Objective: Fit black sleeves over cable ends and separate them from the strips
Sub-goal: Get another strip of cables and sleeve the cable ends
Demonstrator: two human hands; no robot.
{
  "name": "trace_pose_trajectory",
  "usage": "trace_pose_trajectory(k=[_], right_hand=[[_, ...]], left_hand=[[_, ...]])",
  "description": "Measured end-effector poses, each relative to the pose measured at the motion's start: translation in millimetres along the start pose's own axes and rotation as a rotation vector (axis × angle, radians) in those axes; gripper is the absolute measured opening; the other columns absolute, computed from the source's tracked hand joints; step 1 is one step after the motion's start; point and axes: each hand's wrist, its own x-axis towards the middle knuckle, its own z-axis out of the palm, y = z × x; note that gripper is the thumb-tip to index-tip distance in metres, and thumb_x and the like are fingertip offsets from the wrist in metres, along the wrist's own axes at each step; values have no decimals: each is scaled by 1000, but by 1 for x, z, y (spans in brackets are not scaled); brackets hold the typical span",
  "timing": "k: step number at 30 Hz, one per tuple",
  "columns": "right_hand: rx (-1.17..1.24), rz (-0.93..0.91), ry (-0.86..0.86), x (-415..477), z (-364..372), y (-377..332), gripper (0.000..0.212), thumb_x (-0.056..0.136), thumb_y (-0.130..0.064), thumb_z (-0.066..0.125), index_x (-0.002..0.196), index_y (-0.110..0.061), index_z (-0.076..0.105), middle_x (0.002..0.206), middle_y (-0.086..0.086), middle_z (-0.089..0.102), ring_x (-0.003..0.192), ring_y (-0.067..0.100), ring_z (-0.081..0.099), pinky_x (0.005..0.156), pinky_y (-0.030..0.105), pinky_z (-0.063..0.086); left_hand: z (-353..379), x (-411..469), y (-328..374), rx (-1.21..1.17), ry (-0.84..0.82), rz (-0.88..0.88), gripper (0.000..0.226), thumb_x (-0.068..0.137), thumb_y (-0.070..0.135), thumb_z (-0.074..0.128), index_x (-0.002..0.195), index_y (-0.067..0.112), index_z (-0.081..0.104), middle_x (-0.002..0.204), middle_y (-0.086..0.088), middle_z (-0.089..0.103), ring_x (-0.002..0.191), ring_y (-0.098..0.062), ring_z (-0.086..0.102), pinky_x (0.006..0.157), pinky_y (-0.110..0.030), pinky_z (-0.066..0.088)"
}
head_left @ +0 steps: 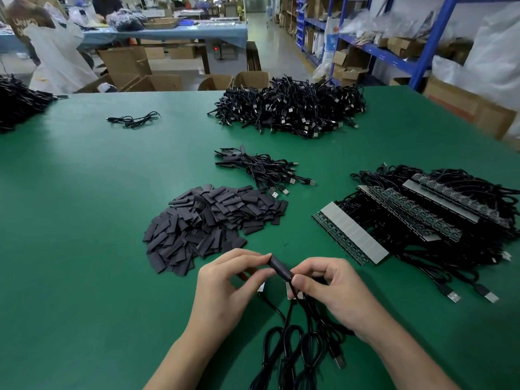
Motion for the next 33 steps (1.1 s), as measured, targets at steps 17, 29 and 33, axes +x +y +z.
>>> trace_pose_trajectory(k=[17, 29, 33], right_hand=[[-94, -21, 14, 2, -1, 5, 26, 79, -53, 75, 91, -30, 78, 86, 4, 79, 80, 10, 70, 82, 25, 54], [-452, -120, 70, -3, -6, 2, 35, 73, -70, 70, 100, -48, 74, 100, -20, 70, 98, 0, 67, 84, 14, 47], [-579, -208, 28, -4, -9, -1, 35, 79, -67, 71, 108, -47, 72, 110, -27, 62, 112, 2, 62, 93, 10, 42]], left_hand=[[1, 2, 1, -50, -42, -71, 12, 90, 29, 74, 97, 24, 83, 92, 20, 76, 84, -10, 72, 69, -18, 52], [0, 3, 6, -623, -68, -394, 11, 83, 24, 78, 90, 15, 79, 75, -12, 75, 70, -25, 75, 65, -27, 57], [-2, 5, 7, -656, -3, -406, 13, 81, 24, 77, 89, 15, 79, 77, -17, 75, 70, -23, 74, 66, -24, 57]])
